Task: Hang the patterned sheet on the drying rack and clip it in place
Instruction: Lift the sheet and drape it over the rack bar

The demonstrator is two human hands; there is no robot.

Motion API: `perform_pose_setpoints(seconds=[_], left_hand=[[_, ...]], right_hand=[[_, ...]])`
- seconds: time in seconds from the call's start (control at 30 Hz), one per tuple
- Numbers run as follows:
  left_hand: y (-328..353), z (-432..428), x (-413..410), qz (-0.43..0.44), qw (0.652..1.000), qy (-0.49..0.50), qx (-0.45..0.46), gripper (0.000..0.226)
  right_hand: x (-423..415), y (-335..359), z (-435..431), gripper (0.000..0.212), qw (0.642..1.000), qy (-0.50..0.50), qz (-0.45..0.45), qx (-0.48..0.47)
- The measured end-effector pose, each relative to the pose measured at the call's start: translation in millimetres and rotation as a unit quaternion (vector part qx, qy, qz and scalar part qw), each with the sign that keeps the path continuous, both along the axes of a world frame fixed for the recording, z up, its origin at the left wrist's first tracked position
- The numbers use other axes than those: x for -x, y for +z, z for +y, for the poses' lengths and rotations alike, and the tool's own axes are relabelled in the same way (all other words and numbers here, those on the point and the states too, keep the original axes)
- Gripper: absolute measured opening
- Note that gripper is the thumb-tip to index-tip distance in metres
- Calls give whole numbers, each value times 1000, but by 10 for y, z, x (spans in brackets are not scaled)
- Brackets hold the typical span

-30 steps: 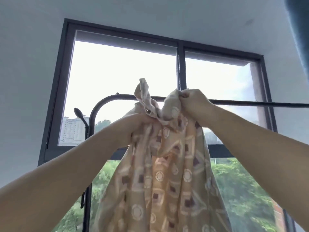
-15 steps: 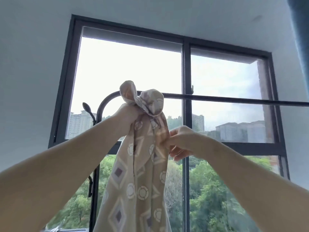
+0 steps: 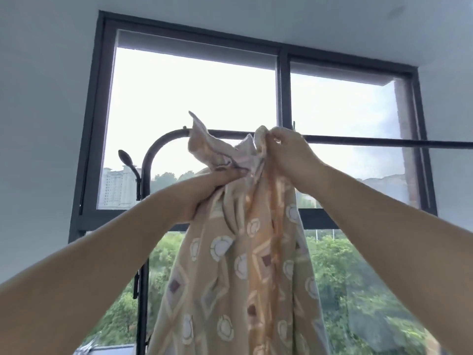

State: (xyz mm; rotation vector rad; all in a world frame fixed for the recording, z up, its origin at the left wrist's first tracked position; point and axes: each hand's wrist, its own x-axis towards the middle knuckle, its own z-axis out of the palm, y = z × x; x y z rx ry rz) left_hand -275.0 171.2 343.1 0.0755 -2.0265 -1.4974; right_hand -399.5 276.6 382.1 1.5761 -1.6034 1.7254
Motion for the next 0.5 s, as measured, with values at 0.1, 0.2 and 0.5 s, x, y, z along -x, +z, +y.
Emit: perform_pose_setpoints(seconds=[0.1,0.2,0.5], left_hand=[[-157,92,102,-63,997,-30,41,12],[-136,-4,205,-67,997,28,39,8],[-86,-221,266,78,989,102,-79,13]], right_hand=[[-16,-139,-83,30,998,21,37,-56],[48,-316,-133,32,998,17,-29,-52],[71,-778,-147,13,954,54,-118,-272]])
